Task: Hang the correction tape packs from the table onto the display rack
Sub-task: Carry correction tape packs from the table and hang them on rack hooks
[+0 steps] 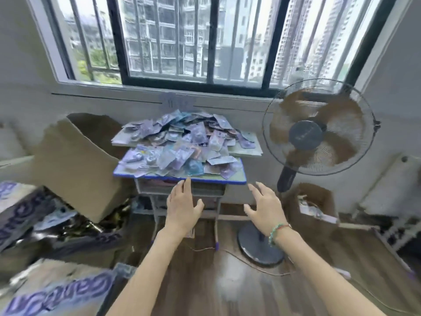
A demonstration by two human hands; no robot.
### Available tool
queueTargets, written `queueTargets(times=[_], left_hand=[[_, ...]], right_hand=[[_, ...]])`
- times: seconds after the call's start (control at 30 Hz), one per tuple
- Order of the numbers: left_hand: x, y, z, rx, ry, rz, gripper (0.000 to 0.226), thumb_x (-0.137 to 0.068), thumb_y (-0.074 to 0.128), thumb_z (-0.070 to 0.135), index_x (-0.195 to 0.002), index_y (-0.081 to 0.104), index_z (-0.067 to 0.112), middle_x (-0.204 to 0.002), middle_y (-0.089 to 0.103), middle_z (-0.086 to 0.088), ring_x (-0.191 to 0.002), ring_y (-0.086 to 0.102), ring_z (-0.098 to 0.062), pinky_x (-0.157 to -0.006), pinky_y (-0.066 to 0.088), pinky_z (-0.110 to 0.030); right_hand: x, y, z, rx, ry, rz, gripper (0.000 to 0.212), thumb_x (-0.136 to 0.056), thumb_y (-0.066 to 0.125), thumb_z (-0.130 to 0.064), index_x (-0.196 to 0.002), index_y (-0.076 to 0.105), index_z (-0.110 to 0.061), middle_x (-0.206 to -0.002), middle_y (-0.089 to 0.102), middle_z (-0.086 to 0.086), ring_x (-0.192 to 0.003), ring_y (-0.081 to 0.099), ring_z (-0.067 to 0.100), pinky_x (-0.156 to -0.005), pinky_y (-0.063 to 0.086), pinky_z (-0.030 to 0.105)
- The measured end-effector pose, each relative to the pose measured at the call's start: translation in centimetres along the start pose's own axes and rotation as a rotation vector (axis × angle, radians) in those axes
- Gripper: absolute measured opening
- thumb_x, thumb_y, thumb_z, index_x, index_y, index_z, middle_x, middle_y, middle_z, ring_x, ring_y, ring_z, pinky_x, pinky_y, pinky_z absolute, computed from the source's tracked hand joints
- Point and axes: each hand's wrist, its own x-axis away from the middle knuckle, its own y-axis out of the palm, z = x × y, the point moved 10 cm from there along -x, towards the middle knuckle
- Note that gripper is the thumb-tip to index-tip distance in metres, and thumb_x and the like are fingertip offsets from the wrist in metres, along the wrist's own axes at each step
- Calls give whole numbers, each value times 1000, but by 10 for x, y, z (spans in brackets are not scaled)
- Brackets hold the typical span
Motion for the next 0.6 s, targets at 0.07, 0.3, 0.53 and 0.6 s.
queueTargets(times=[0.07, 0.3, 0.53, 0.6], left_hand=[[-17, -4, -23, -13, -39, 15, 73, -96, 54, 31, -153, 15, 10, -155, 25, -11, -144, 21, -25, -115, 25, -43], [-112, -9, -79, -90, -160, 44, 68, -92, 59, 29, -148, 27, 9, -146, 36, -11, -136, 33, -29, -110, 32, -42], [-188, -17, -141, -64, -288, 89, 72, -90, 61, 28, -151, 25, 17, -145, 36, -10, -135, 33, -26, -108, 33, -42], [-195, -10, -159, -66, -331, 68, 72, -90, 60, 30, -152, 24, 18, -146, 35, -8, -137, 32, -24, -109, 33, -45]], right_hand=[[-29, 13, -14, -5, -31, -13, 61, -92, 54, -32, -147, 31, -17, -152, 29, 9, -140, 24, 23, -114, 21, 32], [-153, 54, -37, -42, -54, -66, 60, -92, 54, -33, -146, 33, -17, -150, 32, 9, -137, 30, 25, -112, 25, 33], [-256, 94, -62, -52, -101, -95, 54, -93, 51, -35, -142, 38, -17, -141, 40, 6, -131, 36, 24, -104, 29, 32], [-269, 112, -67, -61, -107, -137, 55, -92, 52, -33, -142, 38, -15, -141, 41, 7, -130, 37, 25, -106, 31, 32]])
